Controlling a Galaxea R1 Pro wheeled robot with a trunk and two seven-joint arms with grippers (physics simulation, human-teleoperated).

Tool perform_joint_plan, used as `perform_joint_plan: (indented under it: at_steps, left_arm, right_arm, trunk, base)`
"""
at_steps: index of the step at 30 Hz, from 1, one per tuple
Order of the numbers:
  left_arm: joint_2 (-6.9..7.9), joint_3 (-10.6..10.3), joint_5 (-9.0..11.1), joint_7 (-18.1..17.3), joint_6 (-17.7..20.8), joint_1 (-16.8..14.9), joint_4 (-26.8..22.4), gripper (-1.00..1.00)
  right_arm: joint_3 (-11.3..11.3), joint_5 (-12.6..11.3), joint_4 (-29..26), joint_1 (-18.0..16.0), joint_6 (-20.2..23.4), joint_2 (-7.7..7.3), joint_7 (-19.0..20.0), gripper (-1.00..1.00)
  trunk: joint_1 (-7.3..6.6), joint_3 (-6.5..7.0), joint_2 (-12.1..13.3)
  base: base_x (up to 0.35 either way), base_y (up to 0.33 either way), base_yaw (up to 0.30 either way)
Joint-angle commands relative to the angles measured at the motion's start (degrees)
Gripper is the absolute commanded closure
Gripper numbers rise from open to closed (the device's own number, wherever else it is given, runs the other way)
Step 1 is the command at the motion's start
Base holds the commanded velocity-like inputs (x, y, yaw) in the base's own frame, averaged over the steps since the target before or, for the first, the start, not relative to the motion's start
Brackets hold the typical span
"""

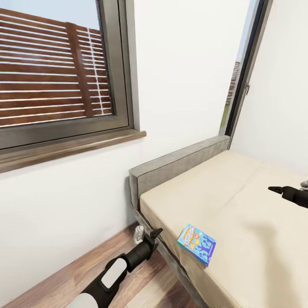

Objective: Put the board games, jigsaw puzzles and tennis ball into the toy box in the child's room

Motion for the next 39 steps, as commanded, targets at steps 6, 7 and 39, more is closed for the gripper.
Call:
perform_joint_plan:
  at_steps: [6,7,39]
  left_arm:
    - [-0.42,-0.14,0.59,1.06,0.57,-0.05,-0.09,-1.00]
    - [-0.50,-0.14,0.59,1.23,0.60,-0.05,-0.11,-1.00]
    - [-0.65,-0.14,0.56,0.69,0.73,0.53,-0.24,-1.00]
  right_arm:
    - [-0.07,-0.14,-0.04,-0.04,0.33,0.00,0.01,-1.00]
    - [-0.09,-0.14,-0.06,-0.04,0.33,0.00,0.01,-1.00]
    - [0.06,-0.03,-0.13,-0.03,0.33,1.20,0.01,-1.00]
  trunk:
    - [-0.01,-0.05,-0.02]
    - [-0.01,-0.05,-0.02]
    - [-0.01,-0.05,-0.02]
  base:
    - [0.000,0.000,-0.216]
    - [0.000,0.000,-0.134]
    - [0.000,0.000,-0.018]
